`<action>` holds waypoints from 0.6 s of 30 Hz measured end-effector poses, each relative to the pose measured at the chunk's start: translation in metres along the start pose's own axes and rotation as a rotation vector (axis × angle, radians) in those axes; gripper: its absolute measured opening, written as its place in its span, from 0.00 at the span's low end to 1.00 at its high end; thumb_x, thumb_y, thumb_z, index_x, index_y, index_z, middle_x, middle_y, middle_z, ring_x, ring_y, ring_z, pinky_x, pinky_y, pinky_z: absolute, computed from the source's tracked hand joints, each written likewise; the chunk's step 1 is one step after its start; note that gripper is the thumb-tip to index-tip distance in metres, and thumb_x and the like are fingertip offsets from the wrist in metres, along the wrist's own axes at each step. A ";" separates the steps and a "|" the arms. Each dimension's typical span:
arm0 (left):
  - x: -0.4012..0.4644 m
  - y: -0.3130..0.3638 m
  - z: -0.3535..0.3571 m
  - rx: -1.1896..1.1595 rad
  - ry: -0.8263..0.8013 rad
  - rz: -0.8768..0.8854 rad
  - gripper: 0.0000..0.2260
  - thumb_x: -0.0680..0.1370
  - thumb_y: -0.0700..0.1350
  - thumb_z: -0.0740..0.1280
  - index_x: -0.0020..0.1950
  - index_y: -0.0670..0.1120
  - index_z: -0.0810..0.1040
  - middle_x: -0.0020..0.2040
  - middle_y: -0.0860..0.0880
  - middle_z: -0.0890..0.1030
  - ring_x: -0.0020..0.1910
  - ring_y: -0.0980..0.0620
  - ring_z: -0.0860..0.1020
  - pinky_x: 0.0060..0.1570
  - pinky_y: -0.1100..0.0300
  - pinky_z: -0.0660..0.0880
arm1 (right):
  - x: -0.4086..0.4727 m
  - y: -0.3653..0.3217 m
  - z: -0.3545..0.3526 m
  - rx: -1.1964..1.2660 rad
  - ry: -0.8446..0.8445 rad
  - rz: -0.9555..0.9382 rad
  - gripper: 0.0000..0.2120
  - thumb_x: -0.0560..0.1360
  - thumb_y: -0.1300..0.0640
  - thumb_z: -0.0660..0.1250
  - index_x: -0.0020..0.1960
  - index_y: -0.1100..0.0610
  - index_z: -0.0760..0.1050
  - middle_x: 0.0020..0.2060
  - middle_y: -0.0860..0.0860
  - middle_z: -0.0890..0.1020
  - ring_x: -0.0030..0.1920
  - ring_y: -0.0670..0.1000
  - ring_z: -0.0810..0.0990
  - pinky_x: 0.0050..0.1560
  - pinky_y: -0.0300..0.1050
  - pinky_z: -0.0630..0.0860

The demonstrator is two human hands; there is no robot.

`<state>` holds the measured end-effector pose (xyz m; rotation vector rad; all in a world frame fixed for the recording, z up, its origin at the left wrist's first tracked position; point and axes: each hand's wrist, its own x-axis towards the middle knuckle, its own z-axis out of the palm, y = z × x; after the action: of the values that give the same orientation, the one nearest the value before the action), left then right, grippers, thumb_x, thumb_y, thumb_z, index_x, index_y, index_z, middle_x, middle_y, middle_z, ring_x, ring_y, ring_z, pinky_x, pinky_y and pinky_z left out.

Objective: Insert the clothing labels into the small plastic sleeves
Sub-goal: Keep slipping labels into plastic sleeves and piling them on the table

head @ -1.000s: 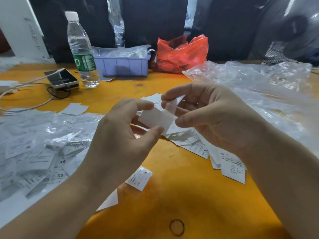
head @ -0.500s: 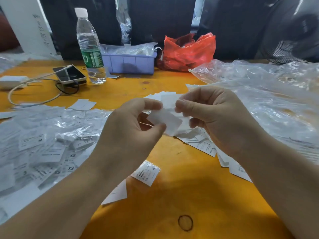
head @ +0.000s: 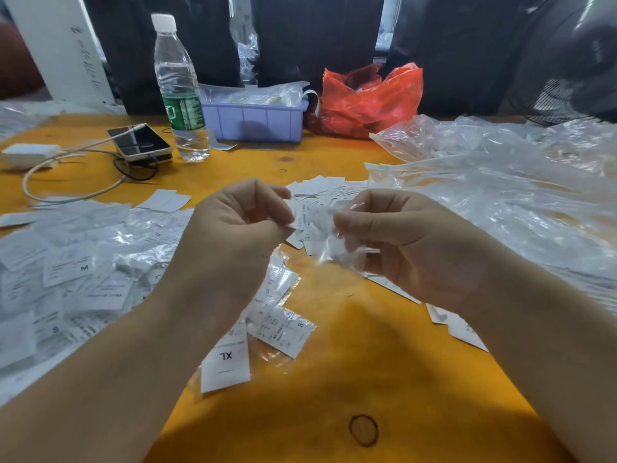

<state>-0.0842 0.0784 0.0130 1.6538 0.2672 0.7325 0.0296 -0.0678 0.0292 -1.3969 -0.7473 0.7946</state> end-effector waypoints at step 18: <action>-0.003 0.000 0.004 -0.041 -0.189 -0.105 0.04 0.75 0.37 0.71 0.47 0.45 0.81 0.39 0.46 0.84 0.37 0.52 0.82 0.36 0.60 0.80 | 0.002 0.003 0.000 0.029 0.075 0.002 0.05 0.59 0.60 0.73 0.33 0.57 0.78 0.33 0.56 0.80 0.35 0.51 0.79 0.32 0.38 0.76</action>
<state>-0.0844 0.0734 0.0114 1.6439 0.2014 0.4960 0.0305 -0.0656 0.0258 -1.3938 -0.6737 0.7483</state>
